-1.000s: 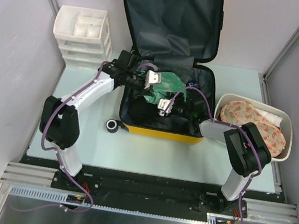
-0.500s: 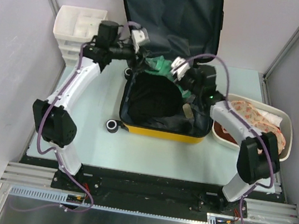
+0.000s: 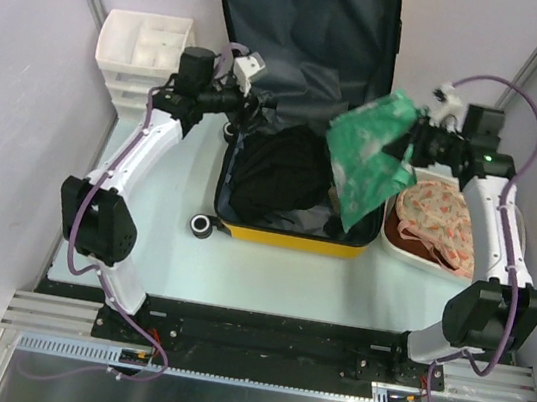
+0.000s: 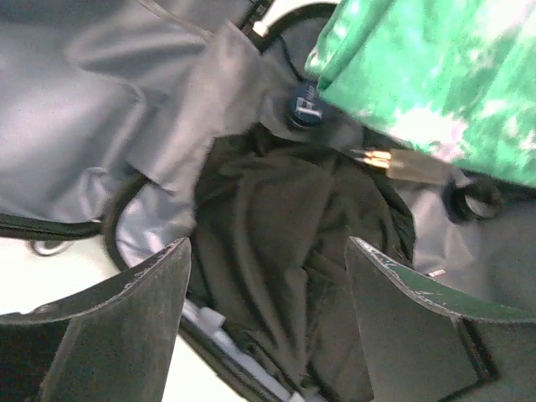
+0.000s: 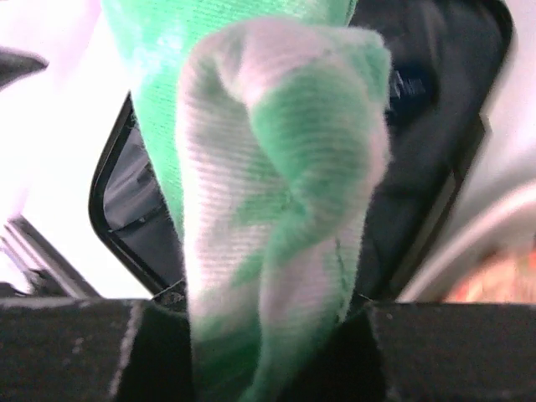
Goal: Open, take out, and arrange the luggage
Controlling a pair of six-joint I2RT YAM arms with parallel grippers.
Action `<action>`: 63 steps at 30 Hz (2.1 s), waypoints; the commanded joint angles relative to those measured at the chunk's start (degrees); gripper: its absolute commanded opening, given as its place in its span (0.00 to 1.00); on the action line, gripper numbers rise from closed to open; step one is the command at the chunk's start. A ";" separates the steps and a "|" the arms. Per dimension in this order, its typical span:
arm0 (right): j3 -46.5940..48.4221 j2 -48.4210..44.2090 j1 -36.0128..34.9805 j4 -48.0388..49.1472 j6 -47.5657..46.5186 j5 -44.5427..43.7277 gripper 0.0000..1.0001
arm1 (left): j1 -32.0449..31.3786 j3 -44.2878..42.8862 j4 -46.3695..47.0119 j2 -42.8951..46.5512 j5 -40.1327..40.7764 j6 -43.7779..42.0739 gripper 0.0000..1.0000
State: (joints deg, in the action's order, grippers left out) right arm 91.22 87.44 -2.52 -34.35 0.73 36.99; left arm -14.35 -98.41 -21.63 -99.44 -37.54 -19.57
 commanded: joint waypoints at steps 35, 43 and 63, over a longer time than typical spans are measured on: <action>-19.15 -0.08 43.13 8.61 -12.67 -1.65 0.00 | -7.62 7.62 2.20 4.08 -0.17 -8.11 0.80; -18.71 -3.76 42.25 7.71 -18.92 -10.27 1.00 | -7.62 8.41 2.20 4.08 0.62 -8.55 0.80; -13.08 -3.60 24.67 -13.90 -26.31 -12.74 0.93 | -7.18 13.58 -2.54 1.35 13.46 -6.43 1.00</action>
State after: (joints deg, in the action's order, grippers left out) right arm 78.72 77.95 20.78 -39.20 -24.53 23.64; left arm -21.71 -87.29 -21.78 -98.37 -25.85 -24.08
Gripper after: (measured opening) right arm 0.940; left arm 0.996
